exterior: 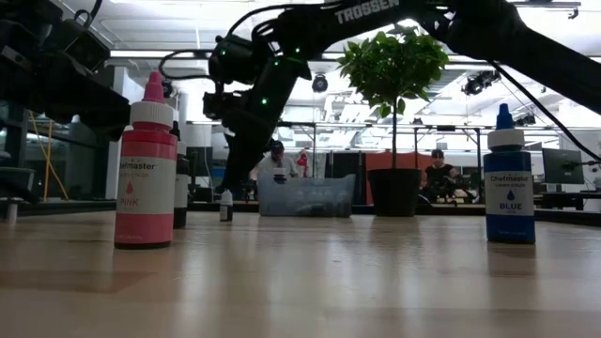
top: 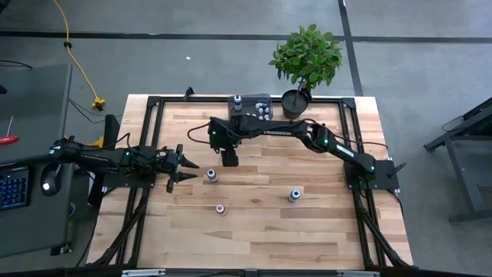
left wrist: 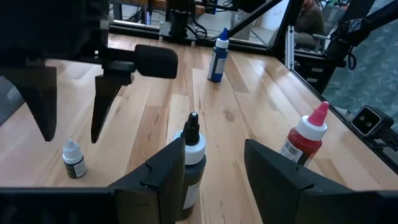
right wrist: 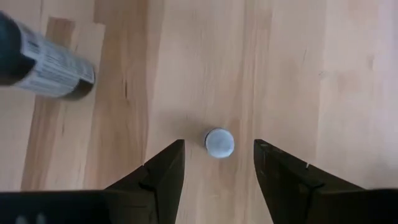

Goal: Pick & Place food coloring
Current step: Put the small black food coloring bottle into the black bin

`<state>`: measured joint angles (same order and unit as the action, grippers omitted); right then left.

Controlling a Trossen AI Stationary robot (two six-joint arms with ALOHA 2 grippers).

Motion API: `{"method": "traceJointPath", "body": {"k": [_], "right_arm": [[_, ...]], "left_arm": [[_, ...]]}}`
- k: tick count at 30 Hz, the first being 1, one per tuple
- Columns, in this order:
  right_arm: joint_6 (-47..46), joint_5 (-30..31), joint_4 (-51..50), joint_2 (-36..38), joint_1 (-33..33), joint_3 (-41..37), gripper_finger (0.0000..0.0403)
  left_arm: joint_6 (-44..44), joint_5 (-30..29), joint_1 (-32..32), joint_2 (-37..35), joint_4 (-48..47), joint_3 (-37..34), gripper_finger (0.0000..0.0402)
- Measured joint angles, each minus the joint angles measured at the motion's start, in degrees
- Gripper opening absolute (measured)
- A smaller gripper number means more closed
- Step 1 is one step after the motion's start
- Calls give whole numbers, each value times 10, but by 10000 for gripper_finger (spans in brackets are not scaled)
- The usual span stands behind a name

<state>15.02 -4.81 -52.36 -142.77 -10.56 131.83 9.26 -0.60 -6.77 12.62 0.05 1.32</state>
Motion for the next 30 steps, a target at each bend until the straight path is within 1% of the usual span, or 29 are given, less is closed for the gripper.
{"method": "traceJointPath", "body": {"k": [5, 22, 26, 30], "right_arm": [[-19, -18, 8, -8, -4, 0, 182], [-26, -26, 19, -25, -4, 0, 180], [-26, -24, 21, -25, -5, 0, 169], [-26, -22, 21, -25, -7, 0, 146]], "left_arm": [[0, 0, 0, 0, 0, 0, 163], [0, 0, 0, 0, 0, 0, 163], [0, 0, 0, 0, 0, 0, 163], [0, 0, 0, 0, 0, 0, 163]]}}
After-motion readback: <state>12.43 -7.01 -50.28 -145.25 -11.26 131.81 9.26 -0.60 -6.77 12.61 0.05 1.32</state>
